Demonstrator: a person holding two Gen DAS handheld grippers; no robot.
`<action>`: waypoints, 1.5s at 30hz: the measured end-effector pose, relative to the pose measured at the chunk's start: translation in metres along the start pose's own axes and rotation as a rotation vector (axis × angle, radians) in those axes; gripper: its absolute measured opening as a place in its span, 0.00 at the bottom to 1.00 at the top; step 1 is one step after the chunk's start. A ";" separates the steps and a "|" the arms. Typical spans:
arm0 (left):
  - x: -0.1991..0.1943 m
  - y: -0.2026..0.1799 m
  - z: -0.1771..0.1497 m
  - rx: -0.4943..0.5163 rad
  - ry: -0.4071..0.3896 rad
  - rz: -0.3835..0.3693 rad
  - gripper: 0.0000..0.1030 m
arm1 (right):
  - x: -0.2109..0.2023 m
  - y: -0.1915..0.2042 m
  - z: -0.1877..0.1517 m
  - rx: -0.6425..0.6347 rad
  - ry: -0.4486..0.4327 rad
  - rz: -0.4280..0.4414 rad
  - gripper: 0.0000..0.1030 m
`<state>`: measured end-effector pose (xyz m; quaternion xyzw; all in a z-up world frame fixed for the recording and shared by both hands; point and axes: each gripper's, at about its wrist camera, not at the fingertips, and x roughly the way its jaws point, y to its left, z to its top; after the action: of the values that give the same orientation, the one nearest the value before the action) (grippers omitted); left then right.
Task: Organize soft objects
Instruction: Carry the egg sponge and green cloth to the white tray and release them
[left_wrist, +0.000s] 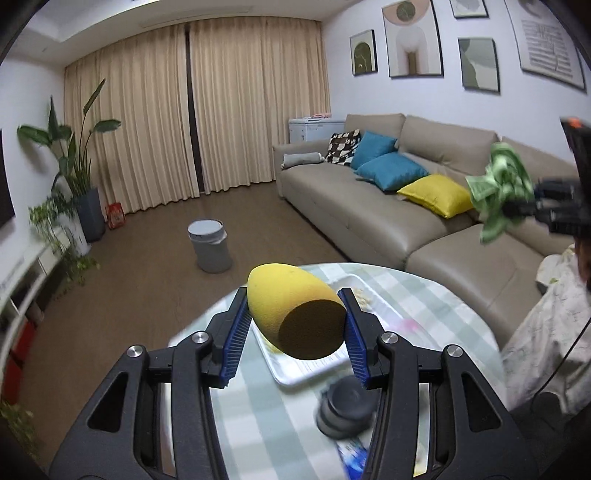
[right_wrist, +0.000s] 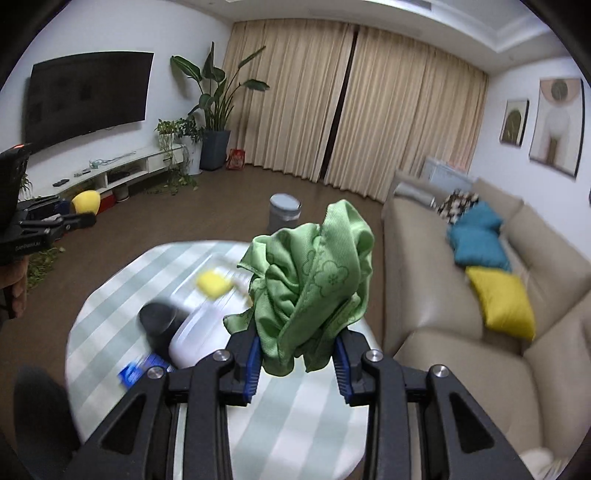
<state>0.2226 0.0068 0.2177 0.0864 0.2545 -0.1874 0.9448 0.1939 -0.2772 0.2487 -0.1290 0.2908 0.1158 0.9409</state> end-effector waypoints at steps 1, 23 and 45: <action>0.007 0.001 0.007 0.006 0.010 0.001 0.43 | 0.010 -0.009 0.019 0.002 0.006 0.016 0.34; 0.238 -0.012 -0.016 0.056 0.414 -0.097 0.43 | 0.298 0.019 0.082 -0.101 0.429 0.213 0.35; 0.309 -0.017 -0.074 0.020 0.604 -0.162 0.43 | 0.398 0.049 0.014 -0.043 0.637 0.315 0.35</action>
<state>0.4295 -0.0849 -0.0055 0.1266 0.5280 -0.2306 0.8075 0.5066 -0.1701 0.0217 -0.1320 0.5834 0.2196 0.7707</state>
